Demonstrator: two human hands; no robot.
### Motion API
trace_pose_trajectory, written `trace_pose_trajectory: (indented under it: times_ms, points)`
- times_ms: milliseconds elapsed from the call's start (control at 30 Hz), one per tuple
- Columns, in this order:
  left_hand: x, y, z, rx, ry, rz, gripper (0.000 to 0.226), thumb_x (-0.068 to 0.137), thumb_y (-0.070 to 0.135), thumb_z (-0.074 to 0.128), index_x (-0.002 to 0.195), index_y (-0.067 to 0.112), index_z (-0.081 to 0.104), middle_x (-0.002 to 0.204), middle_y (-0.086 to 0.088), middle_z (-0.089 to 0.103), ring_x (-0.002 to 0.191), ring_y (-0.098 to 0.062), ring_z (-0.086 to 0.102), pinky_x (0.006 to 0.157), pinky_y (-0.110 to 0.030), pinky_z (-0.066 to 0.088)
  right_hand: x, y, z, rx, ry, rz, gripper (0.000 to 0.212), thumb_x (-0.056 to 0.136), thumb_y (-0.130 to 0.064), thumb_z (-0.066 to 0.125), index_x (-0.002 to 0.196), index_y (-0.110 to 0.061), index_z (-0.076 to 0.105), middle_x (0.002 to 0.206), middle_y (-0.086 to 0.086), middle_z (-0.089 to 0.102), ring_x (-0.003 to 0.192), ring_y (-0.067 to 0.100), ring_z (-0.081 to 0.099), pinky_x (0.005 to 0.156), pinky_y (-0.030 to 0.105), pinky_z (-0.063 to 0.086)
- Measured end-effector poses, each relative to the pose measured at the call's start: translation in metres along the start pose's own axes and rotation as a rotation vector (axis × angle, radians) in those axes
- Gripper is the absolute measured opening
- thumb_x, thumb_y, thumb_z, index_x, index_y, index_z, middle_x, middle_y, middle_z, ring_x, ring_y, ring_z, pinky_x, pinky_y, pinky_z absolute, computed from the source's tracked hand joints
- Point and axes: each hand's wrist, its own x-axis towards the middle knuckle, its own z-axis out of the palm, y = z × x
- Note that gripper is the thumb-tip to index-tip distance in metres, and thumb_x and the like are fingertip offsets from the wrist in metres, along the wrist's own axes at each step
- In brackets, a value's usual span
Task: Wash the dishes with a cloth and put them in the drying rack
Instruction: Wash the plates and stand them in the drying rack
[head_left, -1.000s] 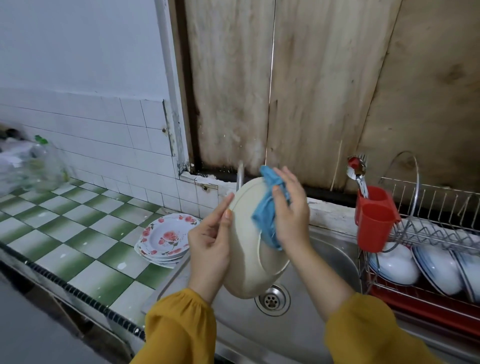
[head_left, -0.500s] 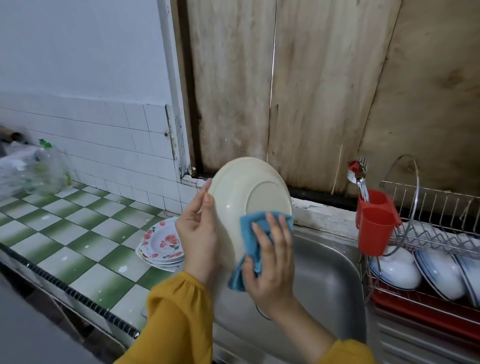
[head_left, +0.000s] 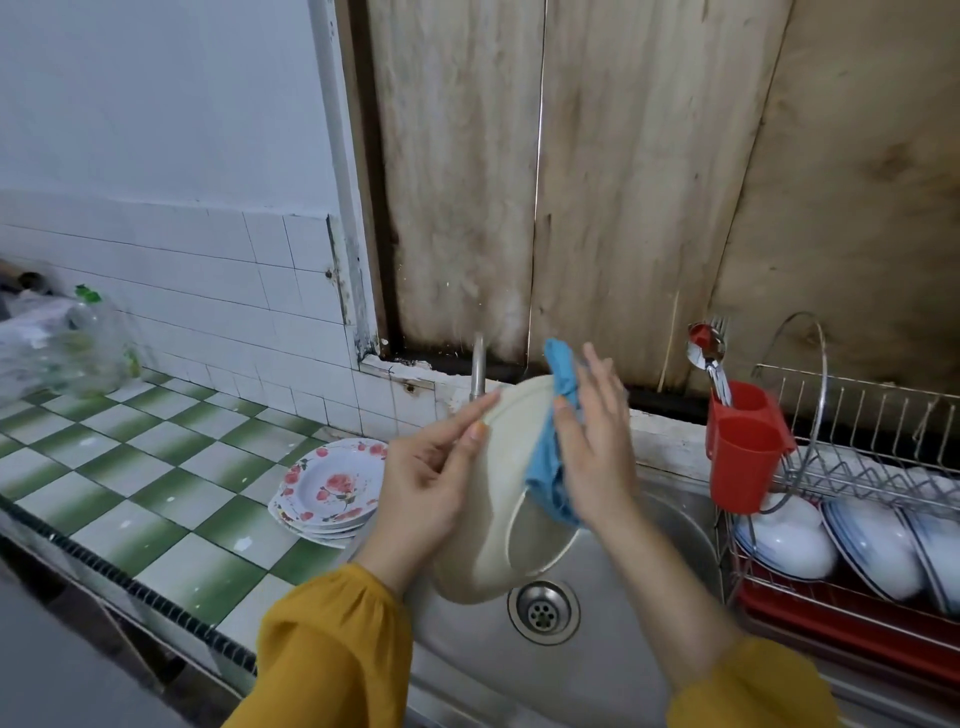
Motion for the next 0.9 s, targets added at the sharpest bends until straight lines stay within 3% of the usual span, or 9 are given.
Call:
trace_pose_trajectory:
  times_ms: [67,133,267,367,500,633,733,833,900]
  points:
    - [-0.005,-0.007,0.010,-0.025,0.064,-0.044,0.032,0.097,0.001,0.049,0.116,0.022,0.065,0.097,0.019,0.072,0.095,0.002,0.066,0.083,-0.014,0.051,-0.021,-0.018,0.011,-0.213,0.013,-0.254,0.057,0.097,-0.041,0.036,0.149,-0.018,0.037,0.160,-0.003,0.020,0.150,0.021,0.009,0.121,0.029,0.001]
    - [-0.009,-0.013,0.015,-0.068,0.155,-0.087,0.031,0.098,0.005,0.049,0.120,0.019,0.065,0.102,0.008,0.074,0.100,-0.006,0.068,0.087,-0.023,0.055,-0.039,-0.019,0.023,-0.230,-0.005,-0.343,0.057,0.095,-0.042,0.041,0.148,-0.021,0.038,0.160,-0.001,0.022,0.150,0.022,0.009,0.121,0.036,0.009]
    - [-0.018,-0.012,0.017,-0.046,0.182,-0.049,0.024,0.095,0.023,0.056,0.113,0.033,0.067,0.115,-0.002,0.071,0.113,-0.019,0.065,0.100,-0.043,0.051,-0.018,-0.006,0.017,0.175,0.073,0.109,0.044,0.090,-0.044,0.052,0.134,-0.039,0.046,0.156,-0.009,0.025,0.146,0.012,0.018,0.119,0.035,0.021]
    - [-0.020,-0.009,0.021,-0.014,0.160,-0.029,0.032,0.098,0.011,0.051,0.112,0.036,0.065,0.114,0.011,0.071,0.112,-0.011,0.064,0.097,-0.030,0.052,-0.003,-0.006,0.013,0.176,0.094,0.281,0.041,0.096,-0.028,0.054,0.136,-0.023,0.052,0.149,0.002,0.038,0.139,0.017,0.030,0.117,0.041,0.026]
    - [-0.009,-0.004,0.022,-0.067,0.200,-0.062,0.032,0.099,0.005,0.047,0.111,0.029,0.065,0.091,0.014,0.075,0.090,-0.004,0.070,0.074,-0.015,0.053,-0.040,-0.025,0.026,-0.179,0.072,-0.232,0.053,0.093,-0.040,0.043,0.140,-0.015,0.047,0.143,0.010,0.043,0.137,0.028,0.032,0.115,0.044,0.027]
    - [-0.001,-0.003,0.016,-0.174,0.351,-0.129,0.026,0.100,0.013,0.049,0.116,0.023,0.068,0.107,-0.004,0.074,0.103,-0.016,0.069,0.090,-0.032,0.056,-0.073,-0.001,0.035,-0.270,0.108,-0.489,0.048,0.097,-0.037,0.041,0.142,-0.019,0.042,0.150,0.012,0.037,0.143,0.036,0.027,0.118,0.049,0.023]
    - [0.003,-0.005,0.007,-0.237,0.466,-0.113,0.024,0.099,0.014,0.052,0.117,0.020,0.068,0.117,-0.007,0.070,0.116,-0.025,0.063,0.103,-0.045,0.048,-0.087,0.025,0.041,-0.027,0.273,-0.284,0.050,0.099,-0.043,0.037,0.142,-0.018,0.041,0.152,0.013,0.031,0.143,0.034,0.028,0.116,0.050,0.025]
    - [0.007,-0.001,0.000,-0.310,0.464,-0.105,0.023,0.098,0.013,0.052,0.112,0.024,0.068,0.115,-0.003,0.071,0.114,-0.024,0.064,0.101,-0.040,0.050,-0.076,0.033,0.037,0.413,0.375,0.171,0.052,0.094,-0.047,0.040,0.143,-0.029,0.039,0.151,0.002,0.035,0.141,0.019,0.032,0.116,0.050,0.028]
    - [0.010,0.002,-0.006,-0.289,0.409,-0.108,0.023,0.098,0.014,0.053,0.111,0.026,0.067,0.110,0.004,0.073,0.107,-0.020,0.067,0.097,-0.039,0.052,-0.056,0.032,0.029,0.567,0.331,0.334,0.048,0.090,-0.049,0.043,0.136,-0.035,0.047,0.142,0.001,0.046,0.132,0.017,0.043,0.112,0.048,0.035]
